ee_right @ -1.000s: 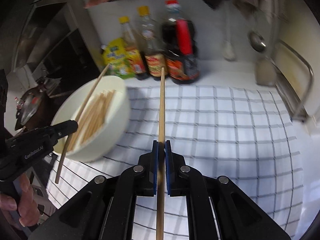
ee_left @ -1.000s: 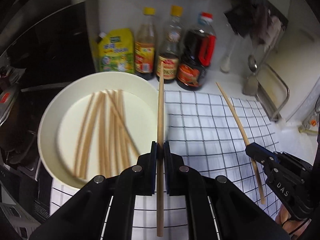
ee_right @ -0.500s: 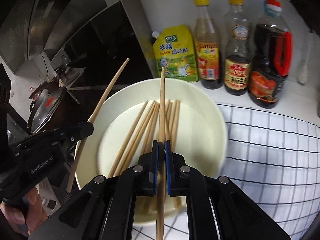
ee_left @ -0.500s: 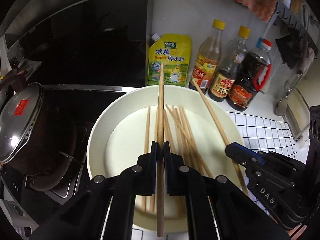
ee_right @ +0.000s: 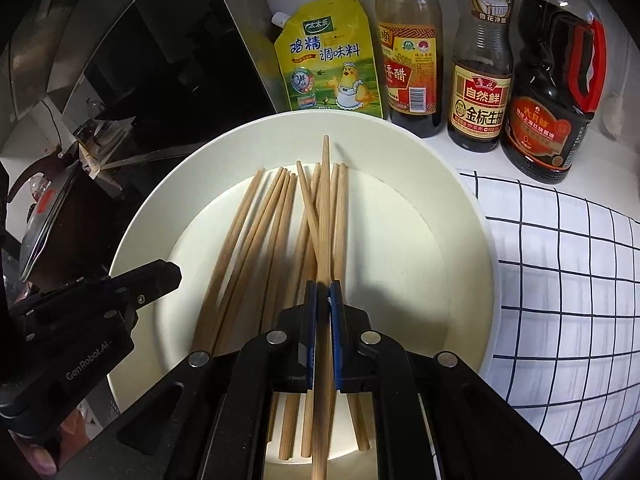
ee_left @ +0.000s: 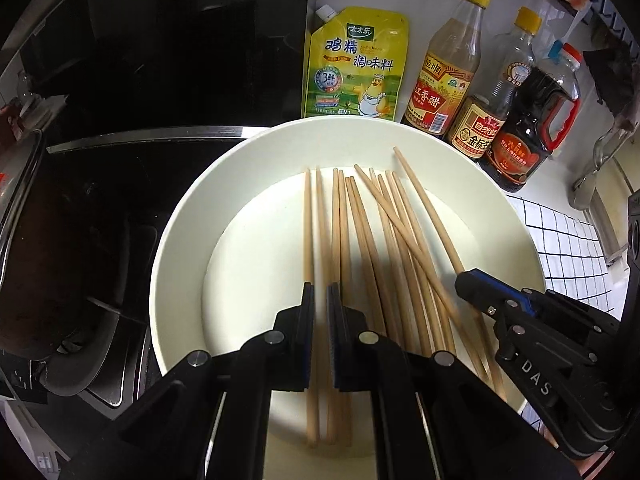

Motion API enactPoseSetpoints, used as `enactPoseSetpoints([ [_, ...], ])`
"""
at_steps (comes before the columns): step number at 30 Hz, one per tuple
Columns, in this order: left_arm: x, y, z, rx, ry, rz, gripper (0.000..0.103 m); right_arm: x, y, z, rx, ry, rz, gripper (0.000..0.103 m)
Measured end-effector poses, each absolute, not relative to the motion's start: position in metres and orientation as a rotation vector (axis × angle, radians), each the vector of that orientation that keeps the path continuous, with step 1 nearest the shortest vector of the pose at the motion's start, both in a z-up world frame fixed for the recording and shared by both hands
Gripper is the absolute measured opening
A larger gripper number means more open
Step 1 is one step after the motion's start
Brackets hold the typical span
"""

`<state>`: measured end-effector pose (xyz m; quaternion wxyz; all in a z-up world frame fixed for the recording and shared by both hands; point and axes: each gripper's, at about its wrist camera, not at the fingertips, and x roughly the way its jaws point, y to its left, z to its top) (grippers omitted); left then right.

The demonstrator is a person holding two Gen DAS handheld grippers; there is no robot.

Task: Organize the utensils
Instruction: 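Carry both chopsticks into the white bowl and open both tools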

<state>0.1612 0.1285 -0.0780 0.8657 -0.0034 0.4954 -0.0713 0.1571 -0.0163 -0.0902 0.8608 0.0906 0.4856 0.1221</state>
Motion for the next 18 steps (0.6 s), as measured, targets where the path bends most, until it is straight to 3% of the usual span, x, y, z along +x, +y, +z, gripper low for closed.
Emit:
enactPoseSetpoints([
  [3,0.163,0.131,-0.079,-0.006,1.047,-0.140,0.013,0.157,-0.017,-0.088,0.186,1.012,0.247,0.007],
  [4,0.163,0.132,-0.079,-0.007,1.050,-0.137,0.020,0.155,-0.017,-0.086,0.185,1.009,0.245,0.009],
  [6,0.162,0.134,-0.078,-0.011,1.048,-0.129,0.033,0.152,-0.018,-0.082,0.176,0.998,0.238,0.012],
  [8,0.159,0.137,-0.074,-0.017,1.032,-0.121,0.059,0.150,-0.020,-0.078,0.172,0.987,0.239,0.014],
  [18,0.143,0.141,-0.051,-0.026,0.981,-0.095,0.067,0.136,-0.026,-0.057,0.168,0.951,0.239,0.020],
])
